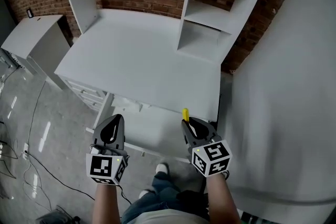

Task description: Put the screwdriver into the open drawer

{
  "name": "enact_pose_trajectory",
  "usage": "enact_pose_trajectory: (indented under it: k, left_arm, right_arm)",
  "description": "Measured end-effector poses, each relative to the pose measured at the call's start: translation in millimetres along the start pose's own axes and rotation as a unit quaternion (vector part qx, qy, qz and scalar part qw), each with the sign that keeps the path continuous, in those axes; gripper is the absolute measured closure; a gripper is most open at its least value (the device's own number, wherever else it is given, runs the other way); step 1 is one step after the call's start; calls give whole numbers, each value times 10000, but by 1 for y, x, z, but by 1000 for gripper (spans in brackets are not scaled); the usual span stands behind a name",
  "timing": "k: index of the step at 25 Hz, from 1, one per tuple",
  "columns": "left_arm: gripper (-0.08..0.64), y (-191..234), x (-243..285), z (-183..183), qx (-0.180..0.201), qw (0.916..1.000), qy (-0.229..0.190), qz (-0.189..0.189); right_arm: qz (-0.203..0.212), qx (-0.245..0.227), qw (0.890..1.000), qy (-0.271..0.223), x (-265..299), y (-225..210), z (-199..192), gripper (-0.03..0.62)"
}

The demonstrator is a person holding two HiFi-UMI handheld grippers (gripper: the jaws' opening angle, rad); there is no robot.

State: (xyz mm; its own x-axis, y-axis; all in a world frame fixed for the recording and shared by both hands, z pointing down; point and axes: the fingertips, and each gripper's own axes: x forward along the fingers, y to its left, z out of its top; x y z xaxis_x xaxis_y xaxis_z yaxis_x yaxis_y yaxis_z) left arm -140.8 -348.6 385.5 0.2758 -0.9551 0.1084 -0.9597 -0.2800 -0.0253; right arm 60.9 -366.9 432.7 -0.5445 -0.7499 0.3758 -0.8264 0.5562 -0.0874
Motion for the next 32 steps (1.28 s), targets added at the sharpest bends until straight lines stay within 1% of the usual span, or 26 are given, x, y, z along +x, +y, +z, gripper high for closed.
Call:
enact_pose_trajectory:
  k: [4,8,11,14,17,19,21,23,25,28,32]
  left_arm:
    - [548,8,24,-16,-46,9996,242,159]
    - [548,16,37,-35,-85,9985,482,265]
    - [548,20,39,-47,-111,9973,649,328]
    - [548,23,40,-58,-150,9962,765,393]
    - [548,23,36,-68,-43,9950,920,393]
    - [548,21,31,-77,52,9935,1083,333]
    - [548,18,26,-85,67,9920,1232,265]
    - [548,16,23,-92,81,9904,1359,246]
    - [548,16,22,-97,104,9895,1418,251]
    - [548,16,20,-102,76,9894,1423,272]
    - [548,16,21,-101,28,9896,1408,299]
  right_arm:
    - [360,46,9975,604,52,-9,-38,515]
    - [691,9,9881,1373,100,-9,-89,515]
    - [935,-62,9778,1873,124,-1,-125,515]
    - [1053,-156,9674,2297,145,5,-159,515]
    - [1053,-198,9540,2799,164,7,-201,515]
    - [1008,-278,9437,3139,174,7,-229,514]
    - [984,-363,9348,3394,181,7,-250,514]
    - [982,-434,9294,3531,187,8,-262,514]
    - [967,-515,9273,3578,190,7,-266,514]
    - [976,-550,9279,3556,194,7,-266,514]
    - [995,-362,9280,3572,192,10,-268,507]
